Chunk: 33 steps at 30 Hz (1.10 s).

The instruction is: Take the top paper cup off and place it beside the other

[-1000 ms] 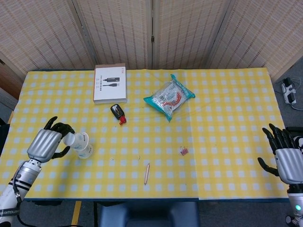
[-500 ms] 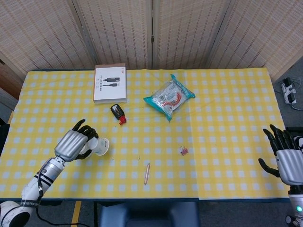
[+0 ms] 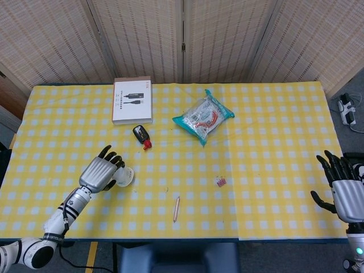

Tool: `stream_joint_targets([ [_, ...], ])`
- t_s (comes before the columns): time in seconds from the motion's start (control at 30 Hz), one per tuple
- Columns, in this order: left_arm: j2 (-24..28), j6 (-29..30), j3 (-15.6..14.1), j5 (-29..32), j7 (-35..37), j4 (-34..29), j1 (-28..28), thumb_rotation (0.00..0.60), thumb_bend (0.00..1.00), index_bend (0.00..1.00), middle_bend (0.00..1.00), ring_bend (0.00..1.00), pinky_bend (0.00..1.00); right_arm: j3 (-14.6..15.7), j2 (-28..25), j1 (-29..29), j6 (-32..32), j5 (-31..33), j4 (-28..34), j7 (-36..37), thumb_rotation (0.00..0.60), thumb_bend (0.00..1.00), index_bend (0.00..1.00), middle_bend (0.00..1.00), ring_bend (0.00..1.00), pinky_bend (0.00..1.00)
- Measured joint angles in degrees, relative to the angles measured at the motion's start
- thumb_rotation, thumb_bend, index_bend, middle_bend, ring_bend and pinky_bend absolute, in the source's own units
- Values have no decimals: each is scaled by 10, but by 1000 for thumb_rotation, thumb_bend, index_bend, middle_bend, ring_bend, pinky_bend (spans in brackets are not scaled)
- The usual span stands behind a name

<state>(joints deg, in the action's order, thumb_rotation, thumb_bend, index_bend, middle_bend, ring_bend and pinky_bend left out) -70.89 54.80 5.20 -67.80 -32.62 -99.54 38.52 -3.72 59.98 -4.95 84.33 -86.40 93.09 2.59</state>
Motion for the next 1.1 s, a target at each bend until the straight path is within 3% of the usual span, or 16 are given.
stream_joint_targets([
  [0.43, -20, 5, -16, 21, -27, 11, 11, 600, 383, 403, 249, 161, 0, 0, 2, -1, -4, 3, -3, 3, 600, 317, 0, 0, 10, 0],
  [0.63, -20, 6, -24, 24, -38, 6, 13, 600, 382, 296, 204, 120, 0, 0, 2, 0, -3, 4, -4, 4, 600, 317, 0, 0, 7, 0],
  [0.87, -22, 21, -29, 12, -42, 4, 12, 600, 369, 80, 108, 25, 0, -1, 1, 1, -1, 3, -4, 5, 600, 317, 0, 0, 7, 0],
  [1.1, 1, 61, -26, -7, -15, -23, -6, 600, 365, 74, 99, 22, 0, 1, -2, 1, -5, 2, -3, 8, 600, 317, 0, 0, 12, 0],
])
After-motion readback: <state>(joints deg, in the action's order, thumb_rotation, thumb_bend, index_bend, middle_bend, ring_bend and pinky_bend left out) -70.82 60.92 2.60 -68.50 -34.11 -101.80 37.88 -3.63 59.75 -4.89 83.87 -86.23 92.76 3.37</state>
